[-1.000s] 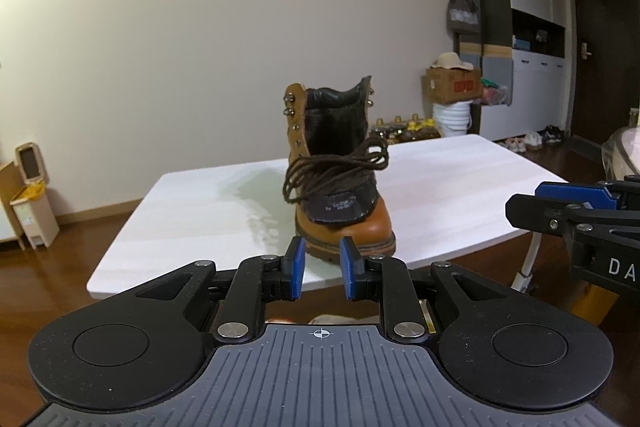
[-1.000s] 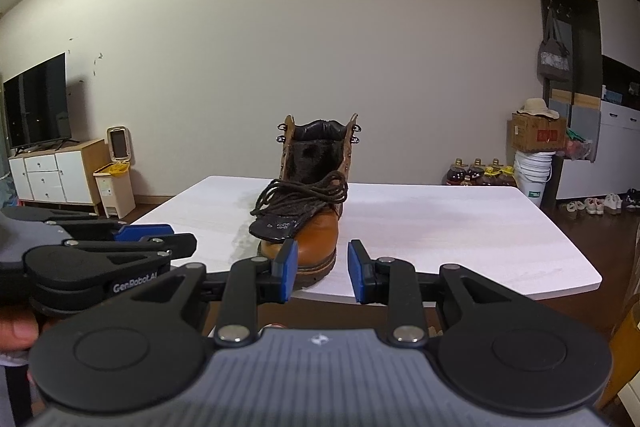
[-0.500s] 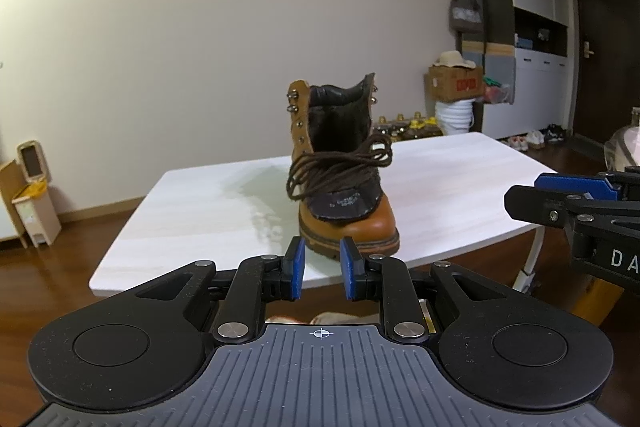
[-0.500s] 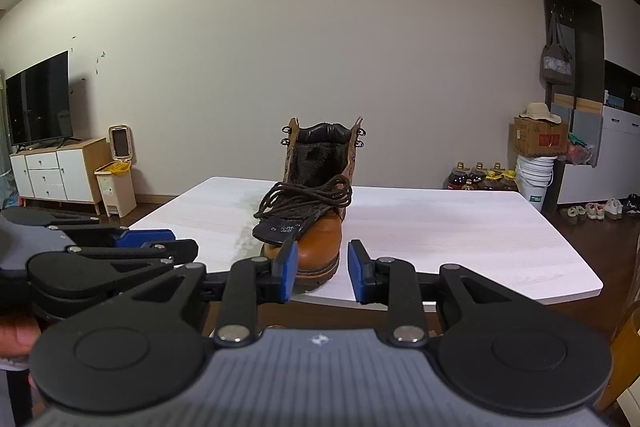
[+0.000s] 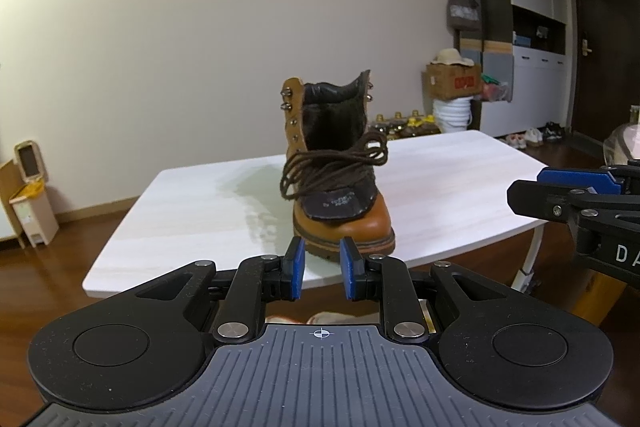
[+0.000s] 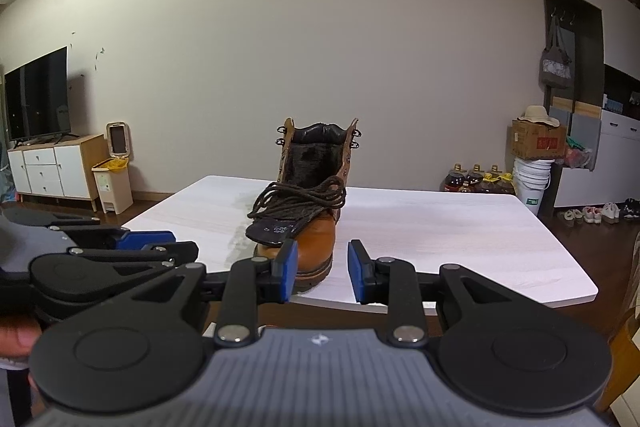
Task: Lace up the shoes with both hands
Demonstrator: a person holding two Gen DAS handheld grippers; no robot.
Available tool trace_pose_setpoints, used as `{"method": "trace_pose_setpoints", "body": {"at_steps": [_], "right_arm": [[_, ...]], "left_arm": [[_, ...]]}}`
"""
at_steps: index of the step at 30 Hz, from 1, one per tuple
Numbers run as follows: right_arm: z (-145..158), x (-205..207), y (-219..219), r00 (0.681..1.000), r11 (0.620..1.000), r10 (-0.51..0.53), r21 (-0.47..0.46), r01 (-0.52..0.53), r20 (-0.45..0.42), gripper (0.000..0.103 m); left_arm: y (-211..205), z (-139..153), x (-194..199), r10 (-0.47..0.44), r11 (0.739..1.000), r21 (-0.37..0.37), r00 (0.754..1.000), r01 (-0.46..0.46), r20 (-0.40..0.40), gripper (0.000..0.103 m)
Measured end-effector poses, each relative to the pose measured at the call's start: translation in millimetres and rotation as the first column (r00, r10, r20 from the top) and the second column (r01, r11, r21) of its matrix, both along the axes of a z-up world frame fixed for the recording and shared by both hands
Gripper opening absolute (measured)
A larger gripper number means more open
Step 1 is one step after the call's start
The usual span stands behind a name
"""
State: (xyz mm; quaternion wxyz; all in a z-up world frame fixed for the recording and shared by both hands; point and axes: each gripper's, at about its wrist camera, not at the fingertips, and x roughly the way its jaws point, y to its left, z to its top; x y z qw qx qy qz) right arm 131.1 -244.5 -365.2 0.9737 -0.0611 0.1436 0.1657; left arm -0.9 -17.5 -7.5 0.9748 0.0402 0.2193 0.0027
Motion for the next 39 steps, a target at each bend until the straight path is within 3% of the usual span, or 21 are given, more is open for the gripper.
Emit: {"method": "trace_pose_setpoints", "body": {"at_steps": [21, 28, 34, 39], "right_arm": [[-5, 39, -6, 0.999, 0.999, 0.048, 0.017, -0.047, -0.014, 0.032], [-3, 66, -4, 0.995, 0.996, 0.094, 0.006, -0.094, -0.031, 0.04], [7, 98, 7, 0.981, 0.978, 0.189, -0.087, -0.191, -0.03, 0.043], [15, 137, 30, 0.948, 0.922, 0.313, -0.225, -0.316, -0.051, 0.043]], "left_arm": [[8, -11, 33, 0.031, 0.999, 0.01, 0.997, -0.03, -0.071, 0.021], [20, -20, 62, 0.029, 1.0, 0.012, 0.995, -0.028, -0.095, 0.021], [38, -24, 88, 0.01, 1.0, -0.025, 0.997, -0.012, -0.074, 0.022], [52, -25, 113, -0.039, 0.999, -0.015, 0.997, 0.038, -0.071, 0.023]]}}
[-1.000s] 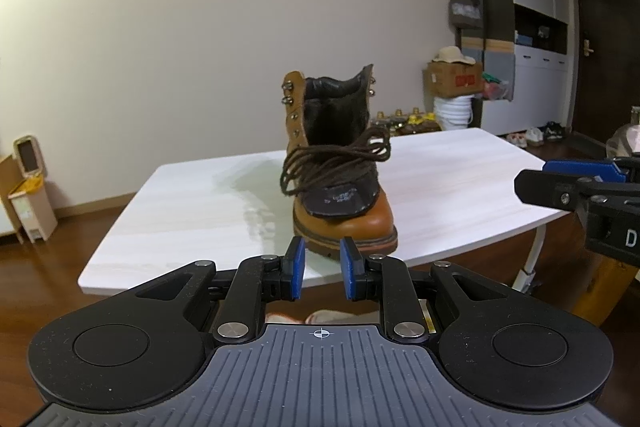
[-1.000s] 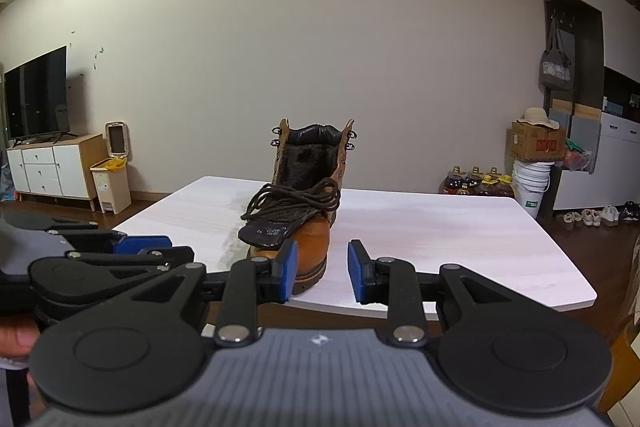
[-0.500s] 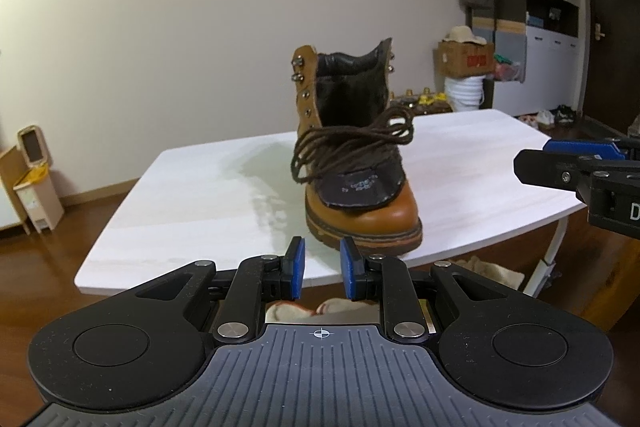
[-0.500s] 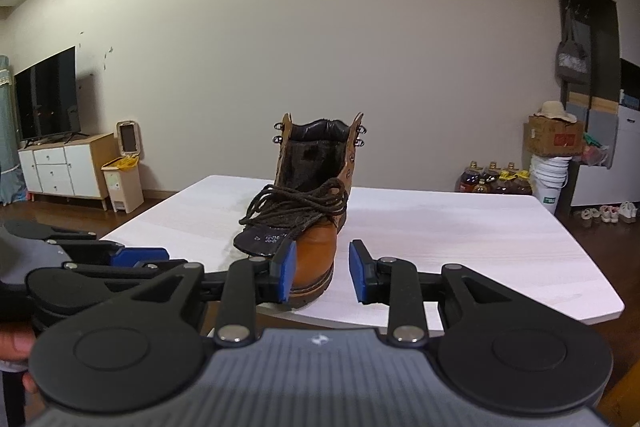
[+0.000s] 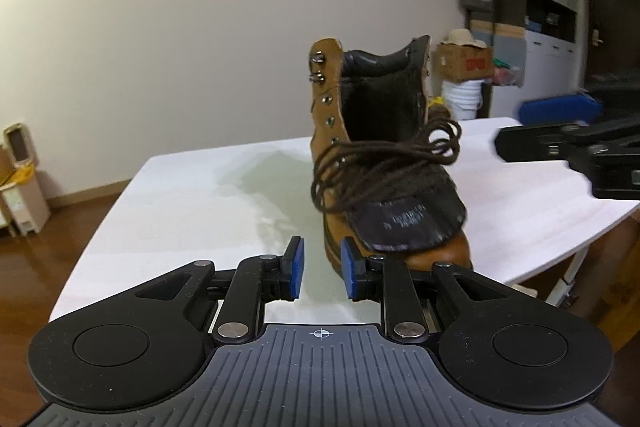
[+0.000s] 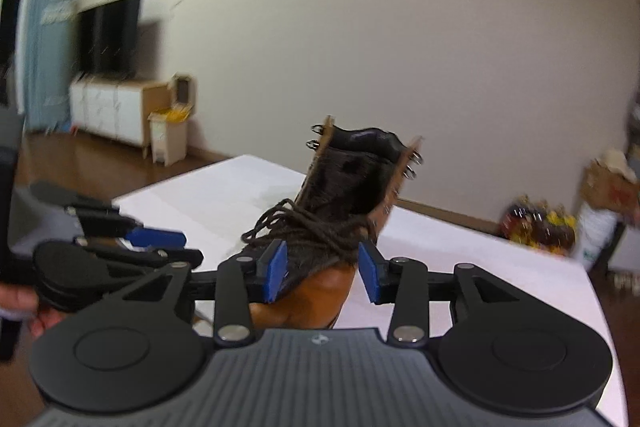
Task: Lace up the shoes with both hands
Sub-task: 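Grasp the brown lace with the right tool and pull it out of the boot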
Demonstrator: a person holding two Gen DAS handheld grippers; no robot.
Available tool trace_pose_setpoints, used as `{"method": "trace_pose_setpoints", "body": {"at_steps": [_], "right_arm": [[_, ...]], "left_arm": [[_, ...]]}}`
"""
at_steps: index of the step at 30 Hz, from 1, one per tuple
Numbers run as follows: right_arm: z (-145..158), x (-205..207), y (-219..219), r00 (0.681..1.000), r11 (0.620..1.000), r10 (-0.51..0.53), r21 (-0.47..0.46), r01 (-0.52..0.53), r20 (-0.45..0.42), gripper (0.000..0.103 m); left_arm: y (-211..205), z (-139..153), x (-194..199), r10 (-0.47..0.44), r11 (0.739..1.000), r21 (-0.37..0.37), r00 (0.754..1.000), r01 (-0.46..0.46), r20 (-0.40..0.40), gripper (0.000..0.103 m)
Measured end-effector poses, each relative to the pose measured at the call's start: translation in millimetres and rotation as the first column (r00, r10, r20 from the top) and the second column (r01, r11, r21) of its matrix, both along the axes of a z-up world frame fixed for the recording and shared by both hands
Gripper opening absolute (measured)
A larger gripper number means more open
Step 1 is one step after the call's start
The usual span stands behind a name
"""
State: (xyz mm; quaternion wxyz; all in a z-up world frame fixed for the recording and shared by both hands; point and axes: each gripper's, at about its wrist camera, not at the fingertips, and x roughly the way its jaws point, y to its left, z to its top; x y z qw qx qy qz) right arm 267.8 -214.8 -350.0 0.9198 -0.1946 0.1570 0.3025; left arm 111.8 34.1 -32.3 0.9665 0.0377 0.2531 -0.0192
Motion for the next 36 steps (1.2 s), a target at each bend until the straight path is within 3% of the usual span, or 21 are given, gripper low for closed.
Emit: {"method": "trace_pose_setpoints", "body": {"at_steps": [4, 6, 11, 15, 17, 18, 20, 22, 26, 28, 30, 33, 36], "right_arm": [[2, 42, 27, 0.991, 0.98, 0.127, -0.148, -0.13, -0.029, 0.044], [-1, 63, 40, 0.979, 0.953, 0.189, -0.227, -0.203, -0.08, 0.044], [-9, 89, 67, 0.935, 0.824, 0.287, -0.445, -0.351, -0.206, 0.044], [-7, 96, 75, 0.909, 0.754, 0.308, -0.51, -0.413, -0.281, 0.043], [-4, 102, 80, 0.898, 0.734, 0.296, -0.524, -0.432, -0.326, 0.019], [-2, 104, 81, 0.895, 0.73, 0.288, -0.526, -0.436, -0.341, 0.015], [5, 106, 79, 0.89, 0.74, 0.268, -0.513, -0.435, -0.368, 0.013], [16, 107, 70, 0.897, 0.779, 0.214, -0.486, -0.396, -0.387, 0.012], [40, 112, 41, 0.911, 0.853, 0.056, -0.454, -0.257, -0.409, 0.012], [45, 113, 22, 0.909, 0.868, -0.035, -0.463, -0.177, -0.414, 0.012], [46, 117, -3, 0.895, 0.882, -0.157, -0.467, -0.064, -0.418, 0.013], [29, 132, -26, 0.859, 0.894, -0.254, -0.447, 0.033, -0.445, 0.013], [1, 156, -40, 0.797, 0.907, -0.328, -0.404, 0.117, -0.507, 0.015]], "left_arm": [[18, 2, 31, -0.059, 0.998, -0.016, 0.998, 0.059, -0.015, 0.023], [27, 4, 49, -0.084, 0.996, -0.014, 0.995, 0.084, -0.055, 0.023], [37, 15, 72, -0.138, 0.99, 0.007, 0.978, 0.14, -0.154, 0.023], [38, 25, 84, -0.187, 0.982, -0.026, 0.956, 0.186, -0.228, 0.023], [41, 32, 93, -0.177, 0.984, -0.072, 0.946, 0.163, -0.273, 0.023], [42, 33, 95, -0.174, 0.984, -0.085, 0.943, 0.157, -0.283, 0.023], [46, 39, 103, -0.177, 0.982, -0.116, 0.929, 0.147, -0.324, 0.023], [48, 46, 109, -0.174, 0.983, -0.121, 0.92, 0.14, -0.352, 0.023], [51, 59, 122, -0.178, 0.984, -0.095, 0.887, 0.152, -0.425, 0.022], [50, 64, 126, -0.189, 0.981, -0.055, 0.875, 0.184, -0.446, 0.022], [49, 64, 128, -0.196, 0.977, -0.013, 0.867, 0.214, -0.458, 0.021], [47, 63, 135, -0.232, 0.967, -0.023, 0.836, 0.254, -0.497, 0.021], [42, 64, 140, -0.251, 0.959, -0.018, 0.816, 0.283, -0.521, 0.021]]}}
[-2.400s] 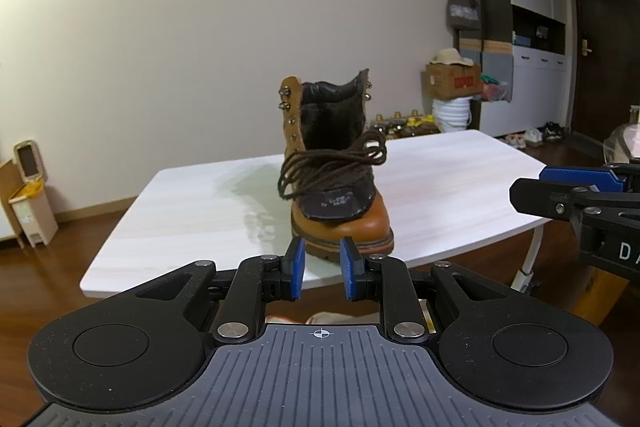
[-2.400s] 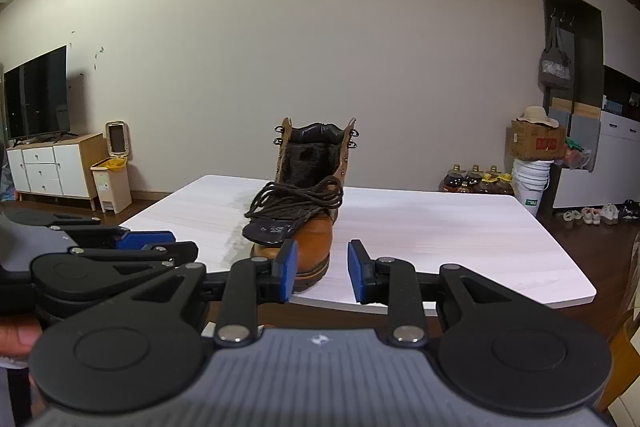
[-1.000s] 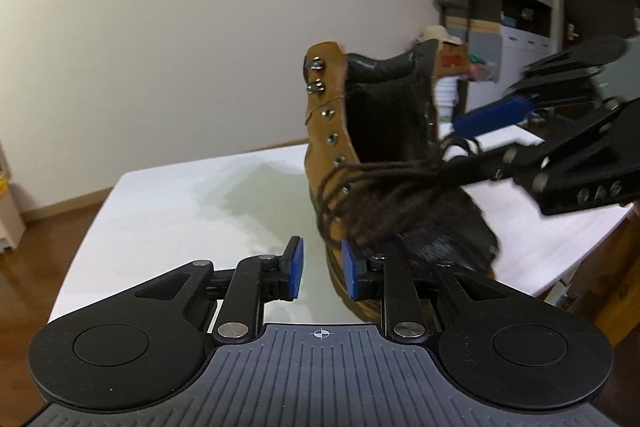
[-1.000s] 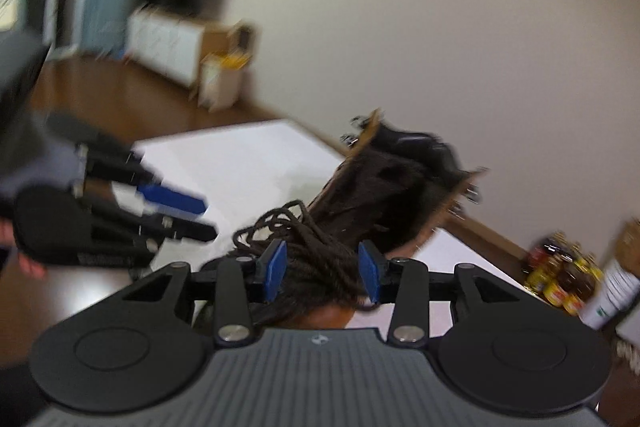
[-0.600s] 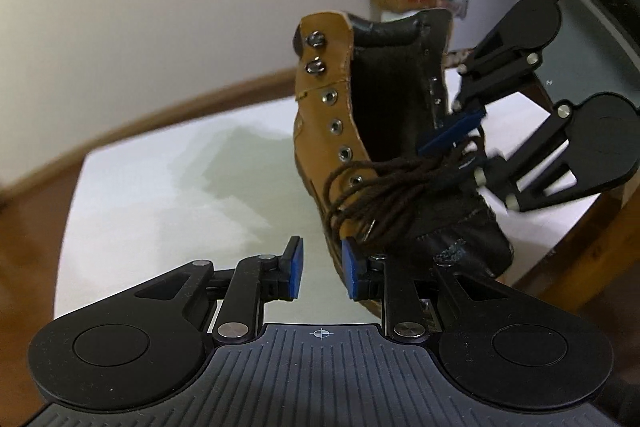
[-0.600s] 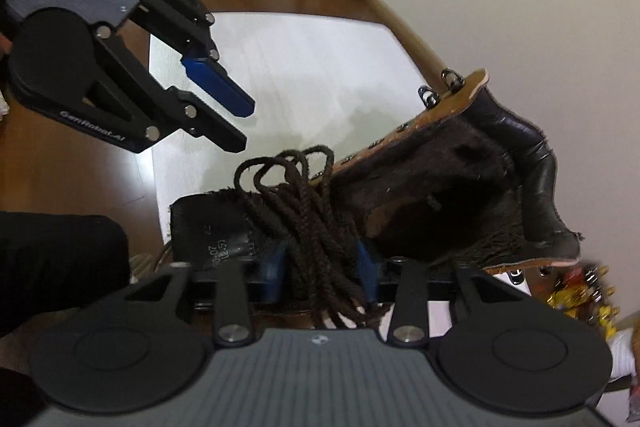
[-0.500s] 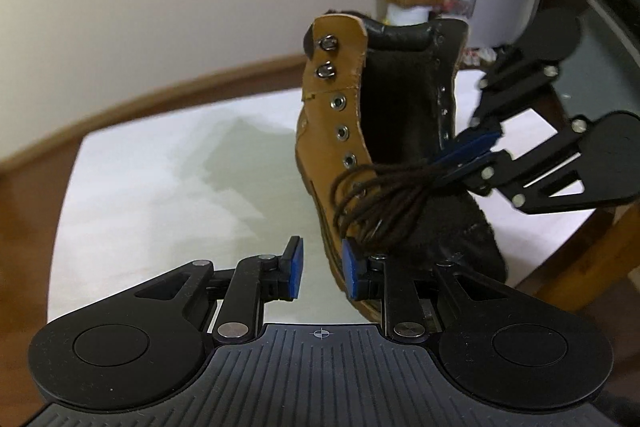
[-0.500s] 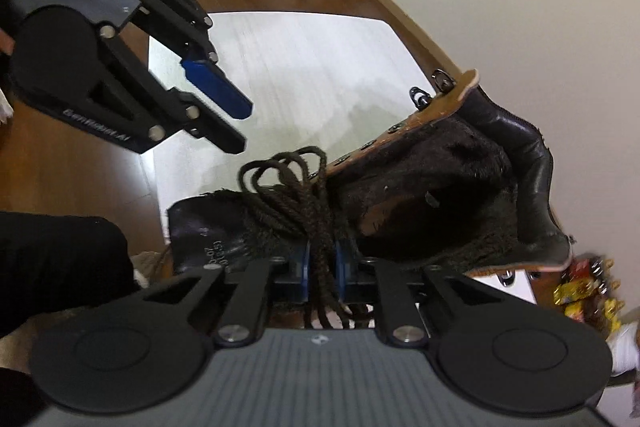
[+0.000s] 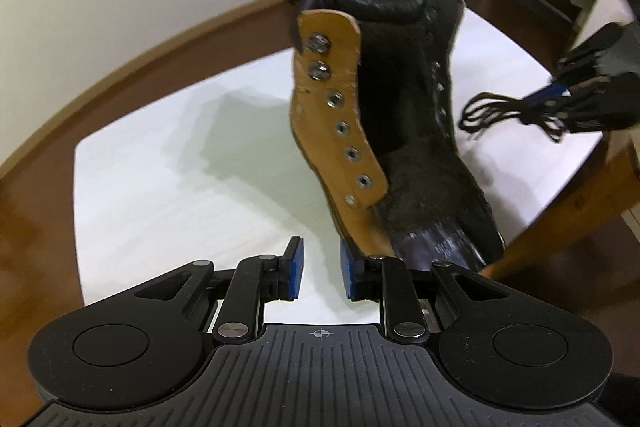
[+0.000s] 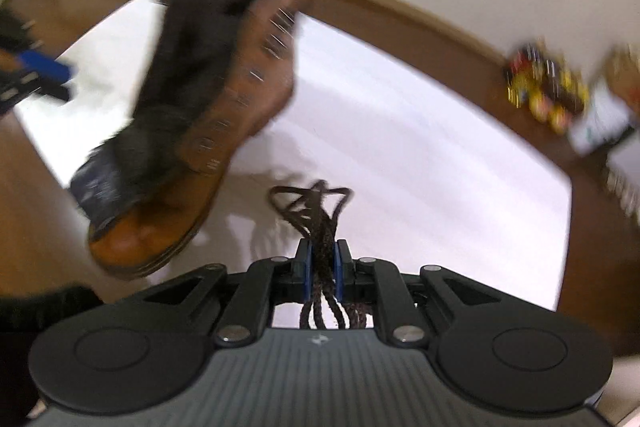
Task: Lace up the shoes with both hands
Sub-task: 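Grasp the brown lace with the right tool and pull it out of the boot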
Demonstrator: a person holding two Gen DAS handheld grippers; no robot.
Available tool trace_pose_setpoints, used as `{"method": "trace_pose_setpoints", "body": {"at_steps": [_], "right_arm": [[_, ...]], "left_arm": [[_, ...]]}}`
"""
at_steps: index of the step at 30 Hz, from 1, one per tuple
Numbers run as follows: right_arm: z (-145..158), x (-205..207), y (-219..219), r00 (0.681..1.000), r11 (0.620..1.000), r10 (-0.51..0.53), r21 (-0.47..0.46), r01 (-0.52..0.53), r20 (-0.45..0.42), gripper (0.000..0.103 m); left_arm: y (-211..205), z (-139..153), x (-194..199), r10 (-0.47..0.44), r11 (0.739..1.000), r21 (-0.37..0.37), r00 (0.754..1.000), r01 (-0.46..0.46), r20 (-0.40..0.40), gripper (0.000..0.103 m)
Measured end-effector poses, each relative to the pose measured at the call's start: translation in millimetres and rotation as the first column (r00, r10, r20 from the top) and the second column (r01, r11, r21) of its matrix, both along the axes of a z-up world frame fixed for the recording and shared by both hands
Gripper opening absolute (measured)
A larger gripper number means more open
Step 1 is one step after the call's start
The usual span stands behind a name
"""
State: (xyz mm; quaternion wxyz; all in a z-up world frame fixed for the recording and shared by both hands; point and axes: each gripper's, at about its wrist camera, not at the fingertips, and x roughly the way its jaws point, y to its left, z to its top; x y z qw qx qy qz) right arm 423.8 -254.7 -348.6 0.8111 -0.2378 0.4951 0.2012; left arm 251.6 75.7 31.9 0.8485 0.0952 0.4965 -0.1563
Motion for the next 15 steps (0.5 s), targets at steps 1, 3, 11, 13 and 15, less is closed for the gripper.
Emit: {"method": "trace_pose_setpoints", "body": {"at_steps": [1, 3, 11, 13, 15], "right_arm": [[-4, 2, -3, 1.0, 1.0, -0.015, 0.004, 0.015, -0.007, 0.02], [-19, 9, -13, 0.997, 0.998, -0.067, 0.006, 0.067, -0.026, 0.033], [-10, -7, -56, 0.964, 0.959, -0.257, 0.107, 0.263, -0.066, 0.032], [-7, -8, -55, 0.956, 0.945, -0.273, 0.157, 0.288, -0.11, 0.032], [-8, -6, -56, 0.951, 0.936, -0.276, 0.187, 0.299, -0.141, 0.032]], "left_arm": [[-2, 1, 0, -0.008, 1.0, 0.002, 1.0, 0.008, -0.001, 0.021], [-6, 1, 1, -0.023, 1.0, 0.008, 1.0, 0.023, -0.003, 0.021], [-19, 2, 21, -0.009, 1.0, -0.007, 0.999, 0.008, -0.048, 0.021], [-24, 0, 27, -0.003, 1.0, 0.008, 0.999, 0.003, -0.053, 0.021], [-30, -2, 32, 0.001, 1.0, 0.023, 0.999, 0.001, -0.054, 0.021]]}}
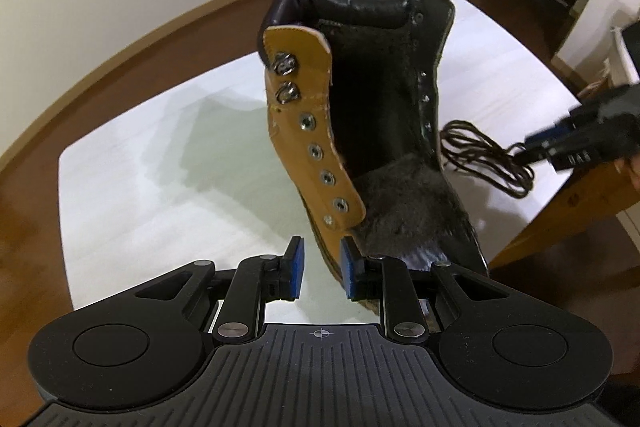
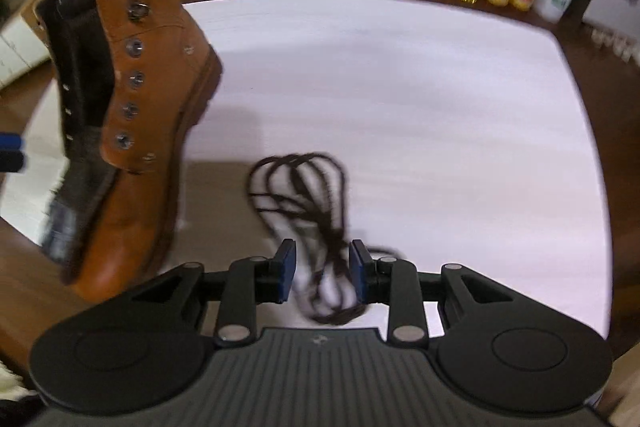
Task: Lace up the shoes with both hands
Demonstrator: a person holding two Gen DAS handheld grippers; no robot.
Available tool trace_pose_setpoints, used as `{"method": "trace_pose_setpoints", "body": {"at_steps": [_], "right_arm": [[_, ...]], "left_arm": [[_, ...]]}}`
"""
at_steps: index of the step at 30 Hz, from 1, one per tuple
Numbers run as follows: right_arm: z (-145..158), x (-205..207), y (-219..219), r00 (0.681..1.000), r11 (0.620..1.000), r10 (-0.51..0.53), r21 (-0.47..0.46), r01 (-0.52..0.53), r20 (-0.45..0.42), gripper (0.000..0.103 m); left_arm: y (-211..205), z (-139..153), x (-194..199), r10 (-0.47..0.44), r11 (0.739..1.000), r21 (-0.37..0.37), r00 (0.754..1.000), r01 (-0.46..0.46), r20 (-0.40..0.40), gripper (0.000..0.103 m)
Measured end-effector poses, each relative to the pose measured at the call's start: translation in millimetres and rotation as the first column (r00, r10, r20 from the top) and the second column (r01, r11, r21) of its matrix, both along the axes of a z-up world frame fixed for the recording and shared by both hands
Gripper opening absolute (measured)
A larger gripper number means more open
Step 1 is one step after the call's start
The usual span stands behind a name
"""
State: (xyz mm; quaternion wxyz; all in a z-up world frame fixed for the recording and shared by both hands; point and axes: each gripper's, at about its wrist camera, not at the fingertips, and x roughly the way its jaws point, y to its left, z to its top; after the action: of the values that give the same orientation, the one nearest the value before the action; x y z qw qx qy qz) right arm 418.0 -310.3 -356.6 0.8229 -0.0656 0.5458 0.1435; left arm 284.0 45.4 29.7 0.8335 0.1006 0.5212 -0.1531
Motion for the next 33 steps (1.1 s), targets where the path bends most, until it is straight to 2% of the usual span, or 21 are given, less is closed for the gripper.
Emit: {"method": "trace_pose_setpoints", "body": {"at_steps": [3, 10, 18, 27, 28, 30, 31, 33], "right_arm": [[-4, -4, 9, 1.0, 1.0, -0.003, 0.022, 0.003, -0.008, 0.032], [-18, -7, 26, 0.997, 0.994, 0.052, -0.102, -0.046, 0.058, 0.031], [-27, 5, 30, 0.999, 0.992, -0.05, -0.118, 0.051, 0.014, 0.031], [-24, 4, 32, 0.991, 0.983, -0.13, -0.127, 0.131, 0.013, 0.03], [-25, 3, 31, 0.991, 0.983, -0.135, -0.128, 0.135, 0.013, 0.029], [-27, 2, 31, 0.991, 0.982, -0.134, -0.135, 0.135, 0.02, 0.017], [-27, 2, 30, 0.991, 0.983, -0.128, -0.132, 0.13, 0.022, 0.003], [-23, 2, 27, 0.992, 0.987, -0.121, -0.104, 0.123, 0.027, 0.003]], "left_arm": [[-8, -3, 3, 0.001, 0.999, 0.033, 1.0, -0.001, -0.016, 0.022], [-14, 2, 3, -0.041, 0.998, 0.05, 0.999, 0.043, -0.027, 0.022], [-11, 1, 13, -0.173, 0.983, 0.05, 0.984, 0.176, -0.045, 0.022], [-6, 2, 19, -0.229, 0.97, 0.064, 0.971, 0.233, -0.063, 0.022], [-5, 0, 19, -0.233, 0.969, 0.067, 0.97, 0.237, -0.068, 0.022], [-4, -2, 19, -0.239, 0.967, 0.067, 0.968, 0.244, -0.081, 0.022], [-4, -3, 20, -0.241, 0.967, 0.067, 0.967, 0.247, -0.086, 0.022], [-3, -3, 21, -0.244, 0.966, 0.064, 0.966, 0.25, -0.09, 0.022]]}}
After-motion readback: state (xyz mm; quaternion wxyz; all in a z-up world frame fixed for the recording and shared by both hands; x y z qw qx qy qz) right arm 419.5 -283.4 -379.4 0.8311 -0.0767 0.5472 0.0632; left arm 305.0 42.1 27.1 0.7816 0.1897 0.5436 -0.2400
